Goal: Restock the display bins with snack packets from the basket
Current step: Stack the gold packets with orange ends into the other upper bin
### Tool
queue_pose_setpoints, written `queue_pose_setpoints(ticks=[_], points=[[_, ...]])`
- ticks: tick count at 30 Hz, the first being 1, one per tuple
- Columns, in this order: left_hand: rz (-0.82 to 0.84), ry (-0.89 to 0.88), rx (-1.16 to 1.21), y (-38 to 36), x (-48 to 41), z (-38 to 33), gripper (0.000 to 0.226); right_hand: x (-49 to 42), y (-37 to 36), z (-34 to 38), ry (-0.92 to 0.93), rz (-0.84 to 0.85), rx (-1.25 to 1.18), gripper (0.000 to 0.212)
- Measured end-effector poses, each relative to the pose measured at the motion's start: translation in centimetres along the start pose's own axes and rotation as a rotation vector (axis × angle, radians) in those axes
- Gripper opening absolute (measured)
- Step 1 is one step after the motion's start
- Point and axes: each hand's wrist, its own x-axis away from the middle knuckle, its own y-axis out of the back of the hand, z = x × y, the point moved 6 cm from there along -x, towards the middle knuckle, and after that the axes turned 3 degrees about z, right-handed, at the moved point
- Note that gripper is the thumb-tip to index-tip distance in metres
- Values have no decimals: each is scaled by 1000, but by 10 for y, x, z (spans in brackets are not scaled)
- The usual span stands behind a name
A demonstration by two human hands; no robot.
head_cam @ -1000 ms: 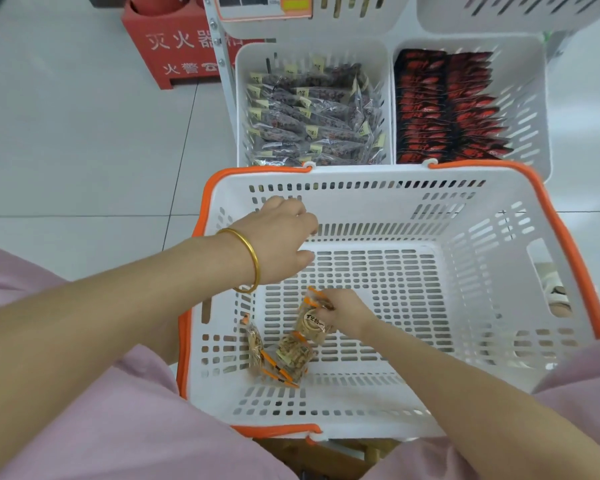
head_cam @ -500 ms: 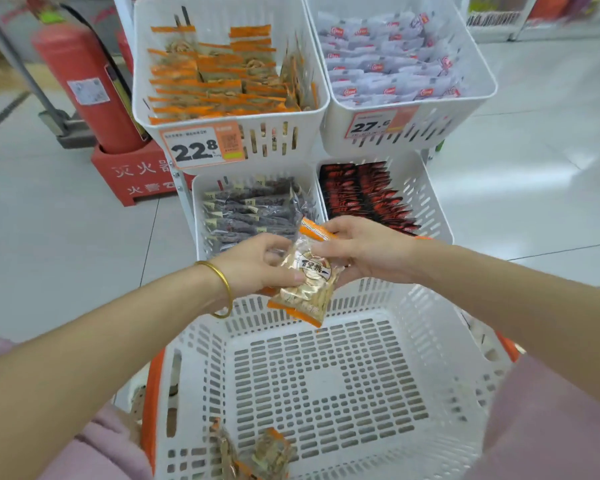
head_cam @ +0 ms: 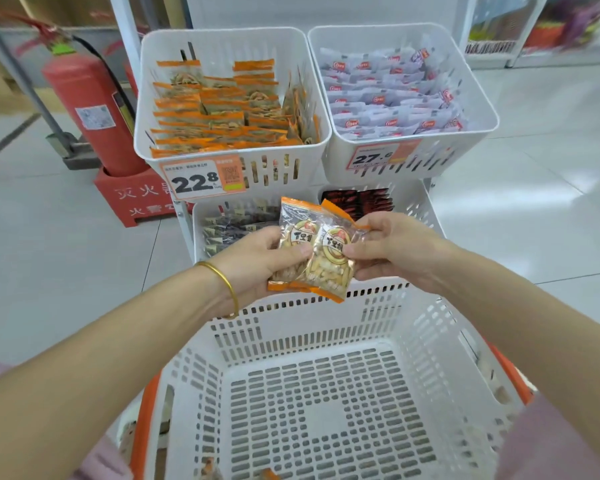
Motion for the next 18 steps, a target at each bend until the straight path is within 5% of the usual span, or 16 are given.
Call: queue_pose_setpoints(ticks=[4, 8, 13, 18], points=[[-2, -15, -226, -4, 0, 3, 60, -3, -14, 1, 38, 15, -28, 23], [-43, -79, -468, -2, 2, -10, 62, -2, -17, 23, 121, 48, 140, 63], [-124, -215, -580, 22, -3, -69, 105, -18, -26, 98, 322, 121, 300, 21], [-484, -436, -636, 87, -23, -145, 87, -72, -4, 200, 579, -177, 442, 19]])
